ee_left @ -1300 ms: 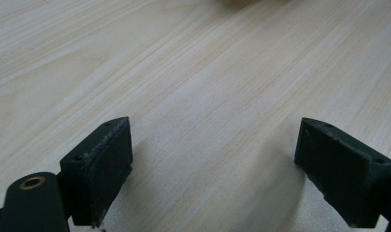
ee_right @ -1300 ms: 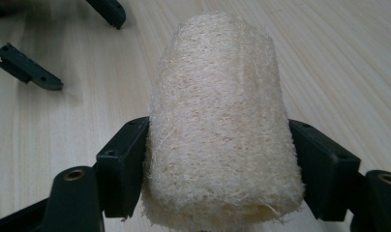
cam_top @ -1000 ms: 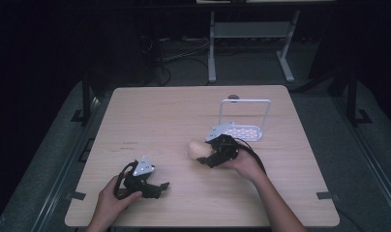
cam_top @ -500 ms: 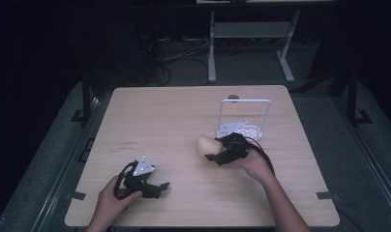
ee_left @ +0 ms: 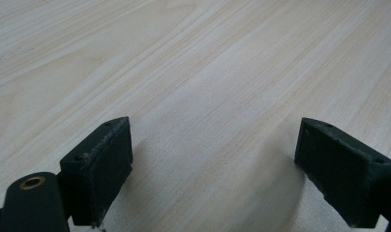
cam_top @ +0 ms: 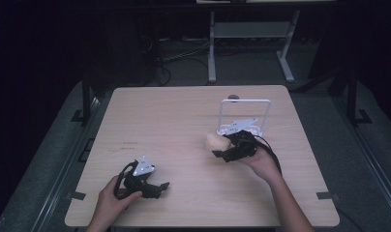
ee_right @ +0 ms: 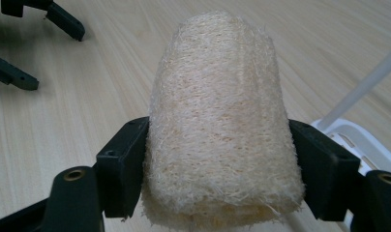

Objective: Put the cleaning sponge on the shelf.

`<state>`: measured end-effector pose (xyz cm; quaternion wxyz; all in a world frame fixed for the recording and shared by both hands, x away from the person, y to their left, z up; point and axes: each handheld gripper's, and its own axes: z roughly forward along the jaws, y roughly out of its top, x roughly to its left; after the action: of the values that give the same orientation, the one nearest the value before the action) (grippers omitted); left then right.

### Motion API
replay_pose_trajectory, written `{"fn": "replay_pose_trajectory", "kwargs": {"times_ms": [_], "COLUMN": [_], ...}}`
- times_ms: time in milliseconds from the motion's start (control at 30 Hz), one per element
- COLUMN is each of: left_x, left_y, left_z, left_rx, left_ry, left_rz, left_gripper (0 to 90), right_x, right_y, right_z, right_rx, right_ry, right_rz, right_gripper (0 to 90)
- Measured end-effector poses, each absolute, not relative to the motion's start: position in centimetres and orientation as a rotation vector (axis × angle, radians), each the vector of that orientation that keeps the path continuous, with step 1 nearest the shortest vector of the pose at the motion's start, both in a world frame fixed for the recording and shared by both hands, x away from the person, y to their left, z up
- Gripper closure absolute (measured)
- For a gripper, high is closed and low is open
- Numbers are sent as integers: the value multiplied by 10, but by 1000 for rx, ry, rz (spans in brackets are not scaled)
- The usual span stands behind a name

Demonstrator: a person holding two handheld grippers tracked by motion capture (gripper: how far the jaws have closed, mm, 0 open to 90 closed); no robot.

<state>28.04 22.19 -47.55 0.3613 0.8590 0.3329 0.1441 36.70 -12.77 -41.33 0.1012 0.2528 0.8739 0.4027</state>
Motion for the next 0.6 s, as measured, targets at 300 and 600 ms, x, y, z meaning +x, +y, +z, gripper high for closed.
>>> {"fn": "replay_pose_trajectory", "kwargs": {"times_ms": [300,600], "left_x": [280,280], "left_y": [222,222], "left_z": [-476,-476], "left_rx": [2213,2213], "left_ry": [858,858], "left_rz": [371,371], "left_gripper": [129,129], "right_x": [368,372], "right_y": [-141,-155], "right_z": [-410,-410], "right_rx": [783,829], "right_ry": [2550,2516], "right_rz": [1177,1149], "right_gripper": [278,278]}}
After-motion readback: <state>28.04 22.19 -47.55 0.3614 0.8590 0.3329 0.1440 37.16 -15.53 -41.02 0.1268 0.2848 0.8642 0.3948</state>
